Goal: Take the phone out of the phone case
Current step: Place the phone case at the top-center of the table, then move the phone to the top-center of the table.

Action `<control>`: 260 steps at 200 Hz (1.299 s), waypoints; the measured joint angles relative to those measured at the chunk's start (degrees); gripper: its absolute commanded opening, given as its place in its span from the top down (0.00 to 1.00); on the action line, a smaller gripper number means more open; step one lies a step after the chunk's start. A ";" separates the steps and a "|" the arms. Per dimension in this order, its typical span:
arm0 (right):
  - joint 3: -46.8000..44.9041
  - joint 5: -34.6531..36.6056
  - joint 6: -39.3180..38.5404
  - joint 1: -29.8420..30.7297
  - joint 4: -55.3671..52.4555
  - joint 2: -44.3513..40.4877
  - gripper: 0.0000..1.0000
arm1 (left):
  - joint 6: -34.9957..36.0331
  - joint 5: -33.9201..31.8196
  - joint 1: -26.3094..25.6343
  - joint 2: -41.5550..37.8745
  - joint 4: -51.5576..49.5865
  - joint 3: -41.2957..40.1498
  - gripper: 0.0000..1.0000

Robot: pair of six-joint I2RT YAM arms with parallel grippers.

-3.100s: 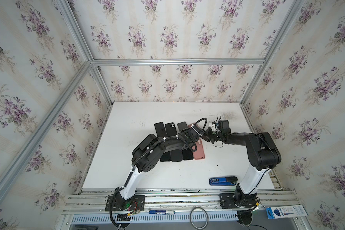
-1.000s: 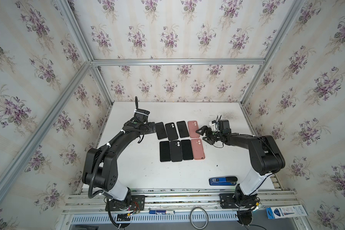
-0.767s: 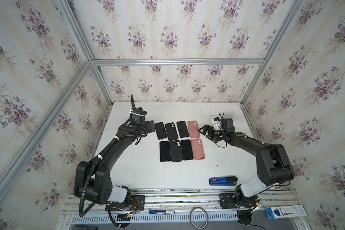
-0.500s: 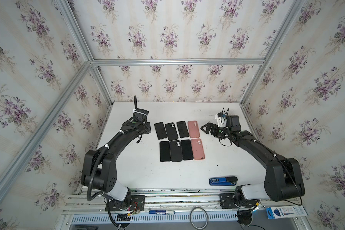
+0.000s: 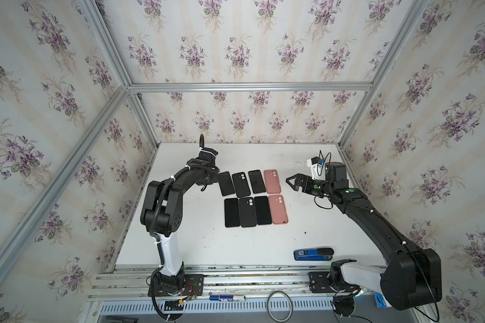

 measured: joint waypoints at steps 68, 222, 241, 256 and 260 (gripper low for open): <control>0.07 -1.73 2.08 0.02 1.14 -0.07 0.00 | -1.88 2.25 0.61 9.11 -5.84 10.64 0.89; 0.48 -5.07 5.42 -0.33 4.35 -0.44 0.00 | -1.66 6.32 1.07 17.16 -19.80 24.92 0.39; 0.48 -5.27 5.62 -0.33 5.27 0.15 0.00 | -1.51 9.86 1.31 17.49 -19.69 25.33 0.31; 0.48 -5.44 6.01 -0.33 5.38 0.37 0.01 | -1.27 12.35 1.33 17.38 -19.15 24.87 0.26; 0.48 -5.44 6.01 -0.33 5.40 0.37 0.00 | -1.29 13.03 1.36 17.29 -18.78 24.59 0.25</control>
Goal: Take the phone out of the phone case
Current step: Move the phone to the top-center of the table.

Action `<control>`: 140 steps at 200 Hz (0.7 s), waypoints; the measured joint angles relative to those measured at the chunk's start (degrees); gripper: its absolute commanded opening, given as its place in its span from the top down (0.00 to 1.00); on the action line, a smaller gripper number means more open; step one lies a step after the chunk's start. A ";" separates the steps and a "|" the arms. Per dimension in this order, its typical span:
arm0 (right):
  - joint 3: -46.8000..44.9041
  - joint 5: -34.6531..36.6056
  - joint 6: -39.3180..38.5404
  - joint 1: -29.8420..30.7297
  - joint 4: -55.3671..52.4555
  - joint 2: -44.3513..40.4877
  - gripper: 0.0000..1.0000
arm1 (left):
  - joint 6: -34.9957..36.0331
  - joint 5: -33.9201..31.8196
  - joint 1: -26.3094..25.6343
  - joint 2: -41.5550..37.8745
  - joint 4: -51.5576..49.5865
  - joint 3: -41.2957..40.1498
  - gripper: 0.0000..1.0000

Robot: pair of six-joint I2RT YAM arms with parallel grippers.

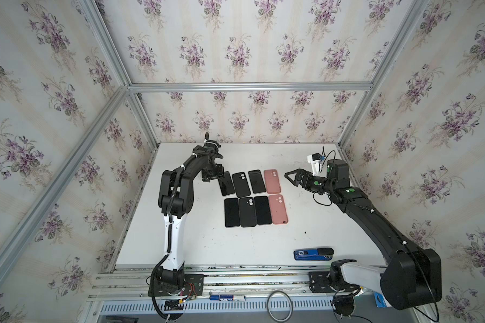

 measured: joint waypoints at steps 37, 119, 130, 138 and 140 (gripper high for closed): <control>0.00 -0.02 0.00 0.00 0.11 0.00 0.00 | -0.87 6.62 0.61 -0.31 2.32 -1.73 0.17; 0.00 -0.04 0.55 -0.04 0.24 -1.55 0.00 | -4.85 16.37 2.25 -0.68 9.16 -6.23 0.15; 0.00 -0.04 0.59 -0.04 0.44 -1.60 0.00 | -5.20 17.57 2.23 -0.68 10.08 -6.43 0.15; 0.00 -0.02 0.59 -0.04 0.52 -1.60 0.00 | -5.60 18.34 2.21 -0.61 10.62 -6.45 0.15; 0.00 -0.04 0.59 -0.04 0.52 -1.60 0.00 | -5.64 18.53 2.21 -0.59 10.73 -6.43 0.15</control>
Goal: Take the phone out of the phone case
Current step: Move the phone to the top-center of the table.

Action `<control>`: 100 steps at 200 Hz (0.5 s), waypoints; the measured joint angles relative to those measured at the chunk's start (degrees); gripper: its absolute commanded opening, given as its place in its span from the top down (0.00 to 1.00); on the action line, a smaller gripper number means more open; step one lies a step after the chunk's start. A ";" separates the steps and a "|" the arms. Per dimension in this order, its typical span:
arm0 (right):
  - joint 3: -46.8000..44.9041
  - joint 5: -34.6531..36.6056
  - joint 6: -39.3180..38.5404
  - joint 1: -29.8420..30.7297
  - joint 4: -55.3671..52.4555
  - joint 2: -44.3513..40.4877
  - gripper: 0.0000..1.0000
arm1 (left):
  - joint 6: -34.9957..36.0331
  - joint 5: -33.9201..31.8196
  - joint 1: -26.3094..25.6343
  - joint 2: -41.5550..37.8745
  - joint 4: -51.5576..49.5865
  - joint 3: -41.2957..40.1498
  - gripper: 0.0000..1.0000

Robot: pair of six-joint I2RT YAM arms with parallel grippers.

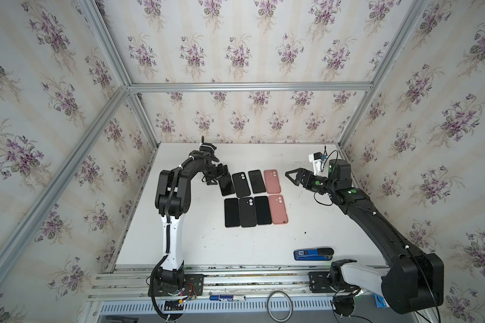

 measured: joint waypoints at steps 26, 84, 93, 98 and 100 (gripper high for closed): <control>-0.04 0.00 0.11 0.00 0.09 0.00 0.00 | -0.76 1.42 -0.04 0.48 0.90 0.46 0.15; -0.44 -0.04 0.52 0.00 0.52 0.00 0.00 | -0.72 1.97 -0.92 1.53 1.64 1.88 0.15; -0.44 -0.11 0.55 0.00 0.52 0.00 0.01 | -0.70 1.97 -1.09 1.55 1.79 1.90 0.15; -0.44 -0.15 0.55 0.00 0.52 0.00 0.00 | -0.70 1.97 -1.14 1.55 1.88 1.88 0.15; -0.44 -0.17 0.55 0.00 0.52 0.00 0.00 | -0.70 1.97 -1.14 1.55 1.95 1.84 0.15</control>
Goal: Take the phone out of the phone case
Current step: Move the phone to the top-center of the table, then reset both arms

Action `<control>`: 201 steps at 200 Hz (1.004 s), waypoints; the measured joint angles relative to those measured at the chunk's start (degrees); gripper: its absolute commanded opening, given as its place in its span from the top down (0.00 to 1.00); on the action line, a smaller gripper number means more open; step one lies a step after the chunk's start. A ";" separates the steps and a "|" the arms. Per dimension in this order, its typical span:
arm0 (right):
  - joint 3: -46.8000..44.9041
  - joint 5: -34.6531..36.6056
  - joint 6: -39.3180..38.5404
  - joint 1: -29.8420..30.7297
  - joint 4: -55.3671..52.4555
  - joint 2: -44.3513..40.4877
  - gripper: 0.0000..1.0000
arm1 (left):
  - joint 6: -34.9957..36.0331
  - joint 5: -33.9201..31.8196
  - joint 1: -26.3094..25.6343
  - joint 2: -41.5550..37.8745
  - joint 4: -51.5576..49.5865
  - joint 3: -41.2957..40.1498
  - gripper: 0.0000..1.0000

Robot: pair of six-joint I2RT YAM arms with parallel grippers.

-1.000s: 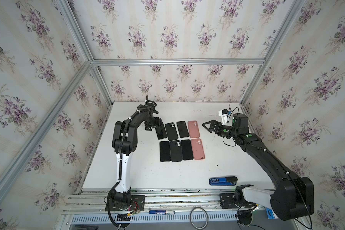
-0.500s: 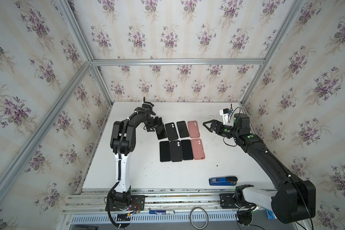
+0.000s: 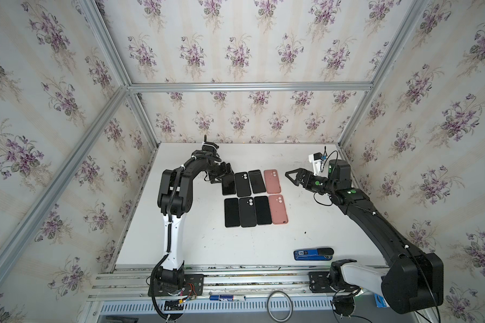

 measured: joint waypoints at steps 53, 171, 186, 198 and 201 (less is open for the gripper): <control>0.07 0.09 -0.98 0.00 -0.46 -0.28 0.00 | 0.44 -4.59 0.44 -5.44 -0.76 -3.37 0.08; -13.55 31.78 -23.76 -1.36 11.26 1.40 0.00 | 20.31 -37.53 3.45 -68.59 34.84 -58.07 0.00; -16.65 35.56 -26.18 -1.40 16.87 2.34 0.00 | 22.82 -40.00 3.43 -69.53 40.06 -62.82 0.00; -19.39 37.46 -27.78 -1.42 21.92 2.95 0.00 | 23.80 -40.89 3.41 -70.10 44.48 -65.99 0.00; -20.04 37.88 -28.06 -1.42 23.02 3.08 0.00 | 23.93 -40.96 3.43 -70.25 45.57 -66.73 0.00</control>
